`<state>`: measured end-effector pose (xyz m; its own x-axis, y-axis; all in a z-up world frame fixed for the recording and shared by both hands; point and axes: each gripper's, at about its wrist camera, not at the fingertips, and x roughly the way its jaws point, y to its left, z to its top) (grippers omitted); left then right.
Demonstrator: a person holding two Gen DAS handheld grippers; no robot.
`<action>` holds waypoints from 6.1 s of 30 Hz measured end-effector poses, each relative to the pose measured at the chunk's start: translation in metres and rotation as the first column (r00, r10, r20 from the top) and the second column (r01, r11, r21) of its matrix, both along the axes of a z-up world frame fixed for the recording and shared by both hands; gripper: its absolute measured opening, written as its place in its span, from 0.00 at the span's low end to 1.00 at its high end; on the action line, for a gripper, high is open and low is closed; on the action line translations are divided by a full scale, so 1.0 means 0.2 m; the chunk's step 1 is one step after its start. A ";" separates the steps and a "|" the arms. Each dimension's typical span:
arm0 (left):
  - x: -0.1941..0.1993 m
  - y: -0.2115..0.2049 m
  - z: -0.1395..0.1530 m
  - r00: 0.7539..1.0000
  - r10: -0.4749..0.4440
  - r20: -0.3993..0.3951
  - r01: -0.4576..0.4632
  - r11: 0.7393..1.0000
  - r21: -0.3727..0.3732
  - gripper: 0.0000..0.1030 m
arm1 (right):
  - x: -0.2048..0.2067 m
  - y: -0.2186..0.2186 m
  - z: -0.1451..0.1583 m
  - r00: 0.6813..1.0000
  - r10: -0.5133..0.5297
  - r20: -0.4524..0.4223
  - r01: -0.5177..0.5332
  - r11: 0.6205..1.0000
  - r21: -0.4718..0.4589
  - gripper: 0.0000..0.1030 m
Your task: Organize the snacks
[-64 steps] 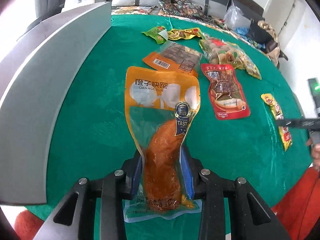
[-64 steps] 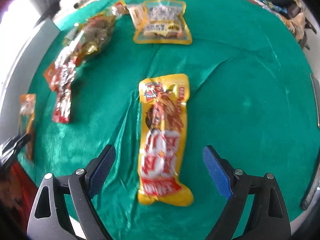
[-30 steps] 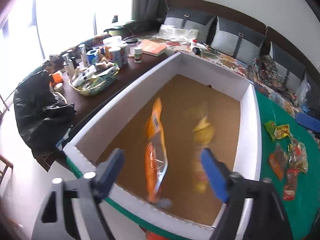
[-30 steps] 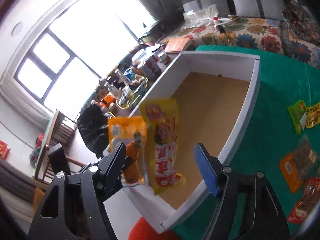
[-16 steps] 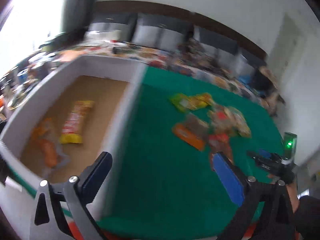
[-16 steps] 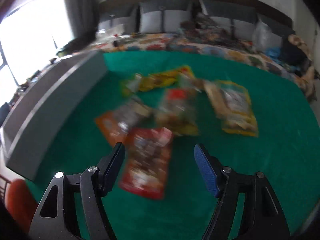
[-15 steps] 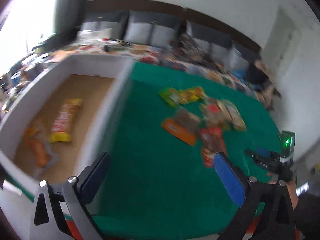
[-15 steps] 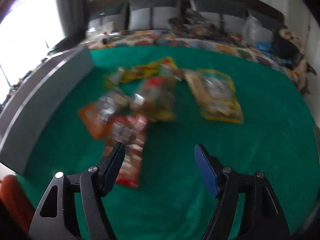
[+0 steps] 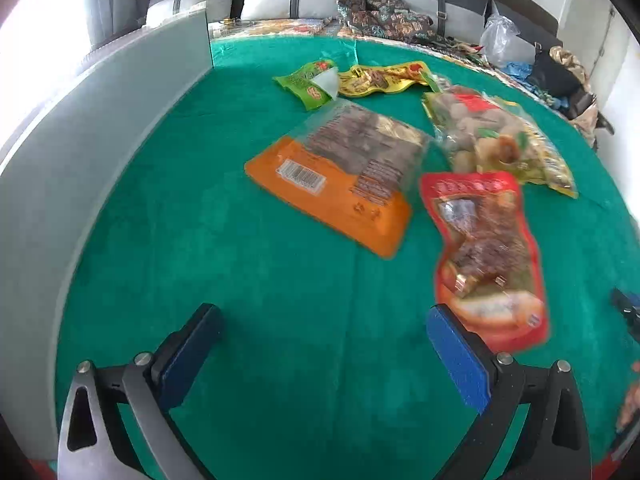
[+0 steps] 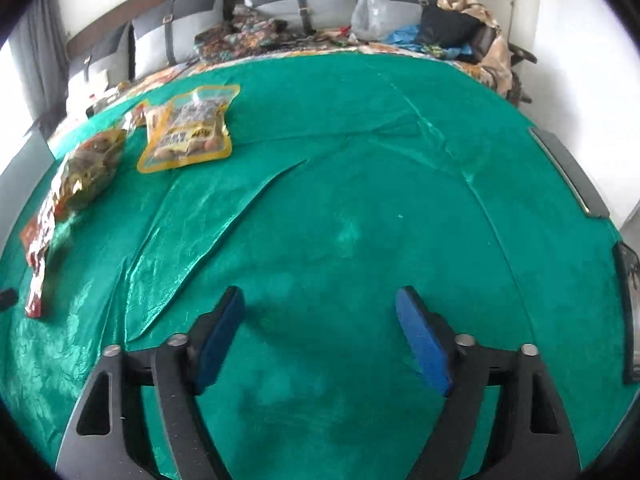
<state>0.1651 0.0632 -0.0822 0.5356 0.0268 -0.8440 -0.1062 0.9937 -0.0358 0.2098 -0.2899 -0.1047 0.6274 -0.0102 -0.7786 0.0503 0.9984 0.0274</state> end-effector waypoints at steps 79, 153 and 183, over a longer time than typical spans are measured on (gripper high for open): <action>0.00 0.18 0.09 0.996 -0.066 -0.059 0.068 0.997 0.040 0.99 | -0.06 0.03 0.01 0.999 0.036 -0.004 -0.036 0.999 0.013 0.91; -0.03 0.31 -0.01 0.998 -0.033 0.046 0.032 0.999 0.031 1.00 | -0.10 1.00 0.33 0.913 0.382 -0.143 -0.376 0.924 0.069 0.51; -0.03 0.31 -0.01 0.998 -0.033 0.045 0.032 0.999 0.032 1.00 | -0.20 0.60 0.22 0.928 0.371 -0.009 -0.371 0.929 -0.002 0.92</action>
